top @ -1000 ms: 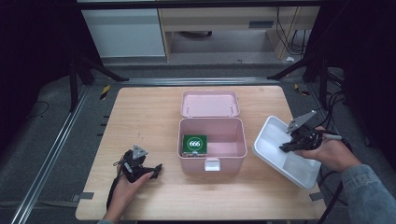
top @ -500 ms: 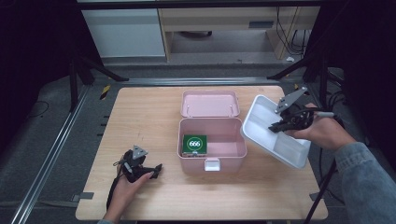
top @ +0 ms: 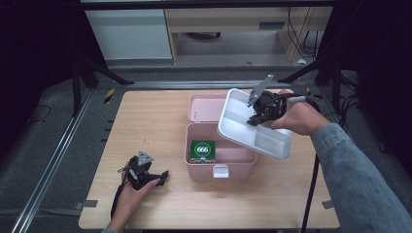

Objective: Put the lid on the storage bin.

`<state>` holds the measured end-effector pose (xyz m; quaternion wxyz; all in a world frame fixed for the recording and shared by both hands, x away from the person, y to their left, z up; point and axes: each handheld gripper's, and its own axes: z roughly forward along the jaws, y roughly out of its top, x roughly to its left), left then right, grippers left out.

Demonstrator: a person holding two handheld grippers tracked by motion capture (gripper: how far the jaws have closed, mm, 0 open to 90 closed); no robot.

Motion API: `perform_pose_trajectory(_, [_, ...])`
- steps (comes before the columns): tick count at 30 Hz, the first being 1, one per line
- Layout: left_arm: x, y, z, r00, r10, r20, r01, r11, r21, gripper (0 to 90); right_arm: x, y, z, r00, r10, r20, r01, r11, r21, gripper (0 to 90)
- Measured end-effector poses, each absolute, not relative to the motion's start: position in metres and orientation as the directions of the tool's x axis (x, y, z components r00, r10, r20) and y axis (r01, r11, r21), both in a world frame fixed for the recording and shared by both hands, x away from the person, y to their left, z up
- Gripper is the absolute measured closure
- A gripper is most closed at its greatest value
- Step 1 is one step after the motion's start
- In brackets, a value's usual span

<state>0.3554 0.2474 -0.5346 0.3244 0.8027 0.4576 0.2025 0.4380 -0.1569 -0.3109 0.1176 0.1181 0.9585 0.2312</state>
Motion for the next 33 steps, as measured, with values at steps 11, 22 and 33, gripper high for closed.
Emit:
perform_pose_trajectory(11, [0.355,0.248,-0.534,0.501,0.865,0.026,0.604,-0.371,0.705,2.4,0.448,-0.117,-0.313,-0.963,0.212,-0.169,0.116,0.886,0.449,89.9])
perform_pose_trajectory(22, [0.355,0.248,-0.534,0.501,0.865,0.027,0.604,-0.372,0.705,2.4,0.452,-0.097,-0.315,-0.968,0.189,-0.166,0.097,0.889,0.448,89.9])
perform_pose_trajectory(33, [0.355,0.248,-0.534,0.502,0.865,0.026,0.604,-0.372,0.705,2.4,0.452,-0.078,-0.323,-0.976,0.147,-0.159,0.063,0.895,0.441,89.9])
